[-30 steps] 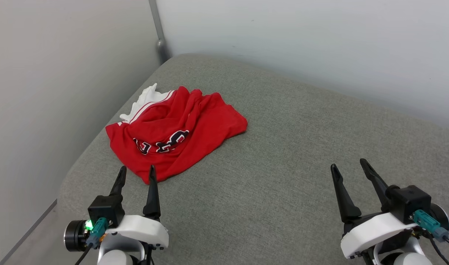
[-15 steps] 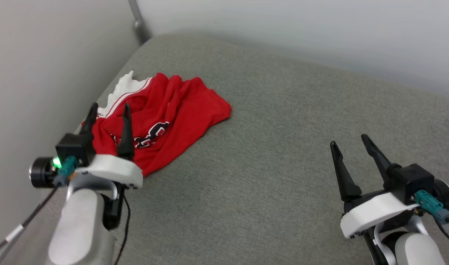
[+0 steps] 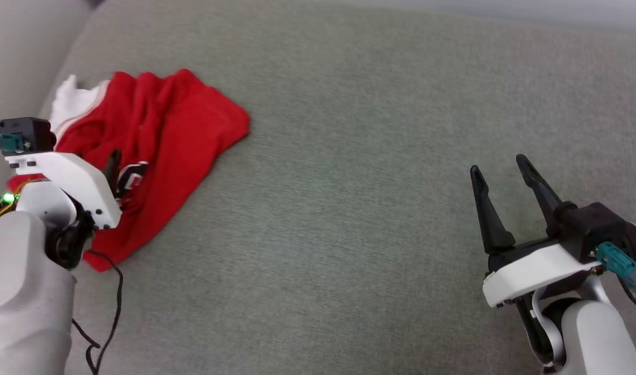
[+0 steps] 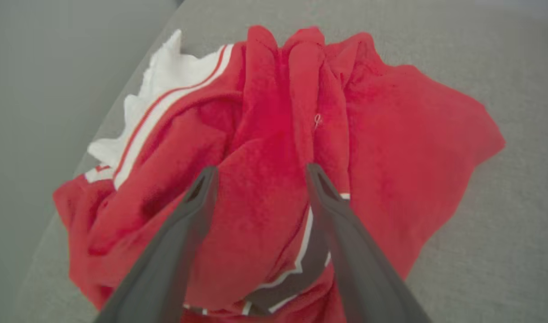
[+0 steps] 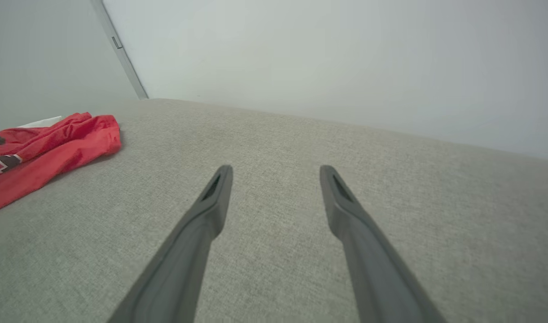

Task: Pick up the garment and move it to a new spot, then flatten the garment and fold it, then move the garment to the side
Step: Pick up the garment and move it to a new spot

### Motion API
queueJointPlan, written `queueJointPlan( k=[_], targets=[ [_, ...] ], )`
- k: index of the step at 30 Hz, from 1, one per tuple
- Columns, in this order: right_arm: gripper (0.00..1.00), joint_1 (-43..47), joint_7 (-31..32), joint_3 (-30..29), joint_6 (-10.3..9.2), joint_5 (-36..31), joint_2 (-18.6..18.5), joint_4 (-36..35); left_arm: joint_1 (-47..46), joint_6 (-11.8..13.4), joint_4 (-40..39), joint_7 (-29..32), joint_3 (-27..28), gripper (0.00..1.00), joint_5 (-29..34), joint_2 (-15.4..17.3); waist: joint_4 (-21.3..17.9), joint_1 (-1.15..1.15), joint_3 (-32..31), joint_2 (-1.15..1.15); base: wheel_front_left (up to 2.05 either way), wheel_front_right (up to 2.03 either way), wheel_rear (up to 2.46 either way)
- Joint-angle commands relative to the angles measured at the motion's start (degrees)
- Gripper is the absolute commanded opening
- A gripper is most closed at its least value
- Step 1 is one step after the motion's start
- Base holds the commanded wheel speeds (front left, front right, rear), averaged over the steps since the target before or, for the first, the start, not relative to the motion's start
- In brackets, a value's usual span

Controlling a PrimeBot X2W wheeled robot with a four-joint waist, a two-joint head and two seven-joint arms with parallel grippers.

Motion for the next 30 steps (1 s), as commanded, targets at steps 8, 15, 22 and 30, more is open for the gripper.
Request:
queueJointPlan(
  k=[8,15,22,30],
  targets=[
    [1.0,-3.2,-1.0,0.4,-0.04,-0.1,0.0,1.2,-0.5,0.0,6.0,18.1,-2.4,1.0,-10.0,4.7,-4.2,-0.01,5.9,0.0,0.0,0.0,0.0],
    [1.0,-3.2,-1.3,0.3,-0.04,0.3,0.0,2.0,1.6,0.5,11.4,24.2,-2.5,0.81,-12.7,3.0,-4.6,-0.01,5.3,0.0,0.0,0.0,0.0],
    [1.0,-2.2,-1.1,-0.1,-0.04,0.5,0.0,2.0,0.0,0.8,10.7,18.3,-3.1,0.0,-11.0,3.7,-4.1,-0.01,3.1,0.0,0.0,0.0,0.0],
    [1.0,0.0,-1.6,0.0,-0.04,2.1,0.0,3.3,-4.0,3.3,8.8,4.3,-3.8,0.0,-6.5,5.6,-3.1,-0.01,-2.6,0.0,0.0,0.0,0.0]
  ],
)
